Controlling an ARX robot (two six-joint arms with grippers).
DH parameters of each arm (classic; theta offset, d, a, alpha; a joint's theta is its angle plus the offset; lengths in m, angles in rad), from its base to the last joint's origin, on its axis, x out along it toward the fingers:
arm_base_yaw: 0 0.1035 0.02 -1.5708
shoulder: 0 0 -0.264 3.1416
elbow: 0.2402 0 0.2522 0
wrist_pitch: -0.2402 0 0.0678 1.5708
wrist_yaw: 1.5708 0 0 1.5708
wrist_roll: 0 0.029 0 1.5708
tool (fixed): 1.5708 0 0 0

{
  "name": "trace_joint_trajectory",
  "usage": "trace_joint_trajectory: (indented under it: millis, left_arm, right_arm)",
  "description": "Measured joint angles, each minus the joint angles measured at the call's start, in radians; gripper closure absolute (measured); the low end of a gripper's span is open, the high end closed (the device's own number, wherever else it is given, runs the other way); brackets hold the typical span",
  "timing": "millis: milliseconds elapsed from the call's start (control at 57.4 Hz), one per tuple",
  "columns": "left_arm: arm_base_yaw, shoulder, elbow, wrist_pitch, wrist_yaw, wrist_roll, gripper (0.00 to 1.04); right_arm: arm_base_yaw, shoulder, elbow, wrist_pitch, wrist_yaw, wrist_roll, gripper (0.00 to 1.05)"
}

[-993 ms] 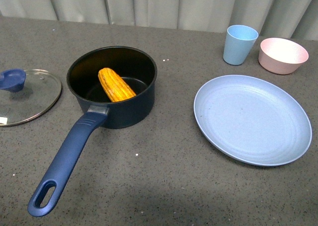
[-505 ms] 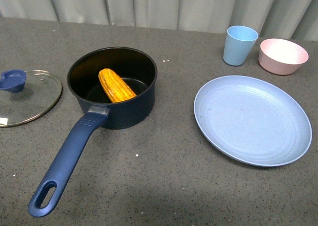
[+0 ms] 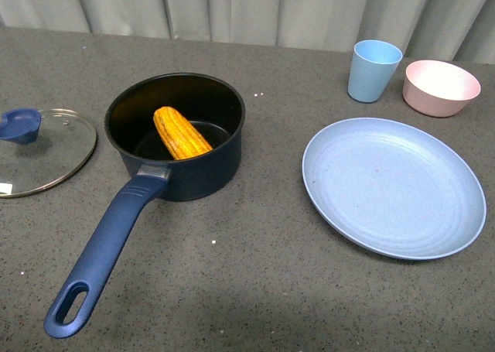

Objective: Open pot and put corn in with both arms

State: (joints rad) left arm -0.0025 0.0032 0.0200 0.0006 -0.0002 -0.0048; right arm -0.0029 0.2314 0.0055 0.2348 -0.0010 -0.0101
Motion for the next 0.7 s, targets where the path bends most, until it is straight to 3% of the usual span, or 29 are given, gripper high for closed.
trace_joint_trajectory:
  millis: [227,349,645,697]
  left_arm:
    - [0.000,0.000,0.000,0.000,0.000,0.000,0.07]
    - [0.000,0.000,0.000,0.000,-0.002,0.000,0.07]
    - [0.000,0.000,0.000,0.000,0.000,0.000,0.07]
    - [0.000,0.000,0.000,0.000,0.000,0.000,0.07]
  right_arm:
    - [0.000,-0.057,0.000,-0.056,0.000,0.000,1.04]
    - [0.000,-0.196,0.000,-0.225,0.000,0.000,1.04]
    - [0.000,-0.226,0.000,-0.233,0.000,0.000,1.04]
    - [0.000,-0.227,0.000,-0.233,0.000,0.000,0.95]
